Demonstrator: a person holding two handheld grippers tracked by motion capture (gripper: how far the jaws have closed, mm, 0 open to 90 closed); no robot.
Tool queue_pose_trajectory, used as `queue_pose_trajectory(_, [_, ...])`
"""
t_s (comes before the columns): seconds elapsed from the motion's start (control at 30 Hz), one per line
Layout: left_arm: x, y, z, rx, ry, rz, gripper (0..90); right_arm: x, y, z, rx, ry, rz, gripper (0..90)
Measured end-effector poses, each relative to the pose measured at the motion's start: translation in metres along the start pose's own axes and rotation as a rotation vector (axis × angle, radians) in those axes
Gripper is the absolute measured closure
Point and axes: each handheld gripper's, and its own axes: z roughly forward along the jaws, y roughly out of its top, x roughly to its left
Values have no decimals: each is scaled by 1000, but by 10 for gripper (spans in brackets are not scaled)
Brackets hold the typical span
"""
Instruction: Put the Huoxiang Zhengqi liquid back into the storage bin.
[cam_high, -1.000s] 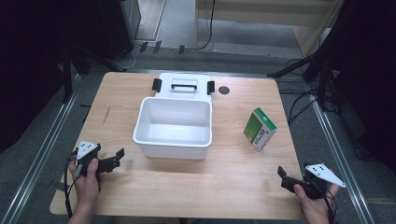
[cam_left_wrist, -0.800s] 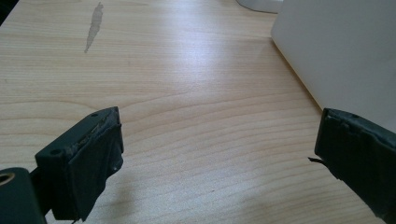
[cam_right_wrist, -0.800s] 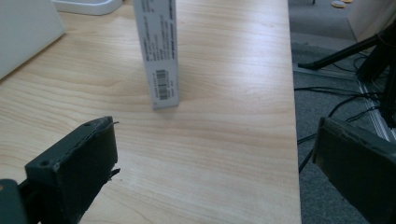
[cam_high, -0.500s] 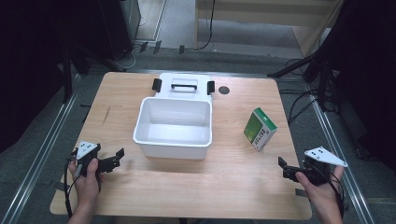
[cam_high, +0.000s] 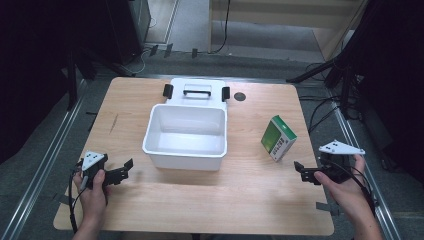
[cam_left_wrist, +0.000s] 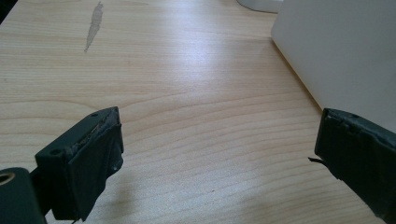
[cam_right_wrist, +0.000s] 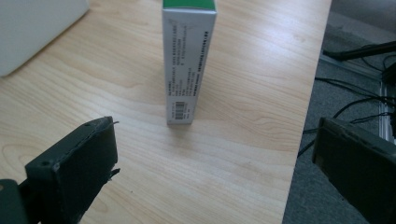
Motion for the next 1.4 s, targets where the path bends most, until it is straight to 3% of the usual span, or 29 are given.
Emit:
queue_pose_trajectory(0.07, [0,0,0,1,-1,0,21,3,11,2,62,8,-44,0])
queue_pose_trajectory(0.23, [0,0,0,1,-2,-1,21,7,22,5,117,9,-72,0])
queue_pose_trajectory(0.33, [0,0,0,1,-3,-2,21,10,36,8,194,-3,-105,0])
queue_pose_trajectory(0.4, [0,0,0,2,-3,-1,21,9,39,9,205,-8,-108,0])
queue_pose_trajectory(0.6, [1,0,0,4,-4,-2,21,8,55,14,303,10,-112,0])
queue_pose_trajectory(0.63, [1,0,0,5,-4,0,21,10,59,17,335,19,-110,33])
queue_pose_trajectory(0.77, [1,0,0,7,-4,-2,21,13,64,23,384,11,-128,49])
queue_pose_trajectory(0.93, [1,1,0,5,-6,-5,21,17,76,26,457,39,-137,66])
queue_pose_trajectory(1.03, [1,1,1,3,-6,-10,21,19,87,29,509,28,-154,92])
queue_pose_trajectory(1.23, [1,1,1,1,-7,-12,21,21,101,36,556,44,-163,131])
queue_pose_trajectory(1.4, [1,1,1,1,-8,-11,21,19,112,45,587,21,-176,159])
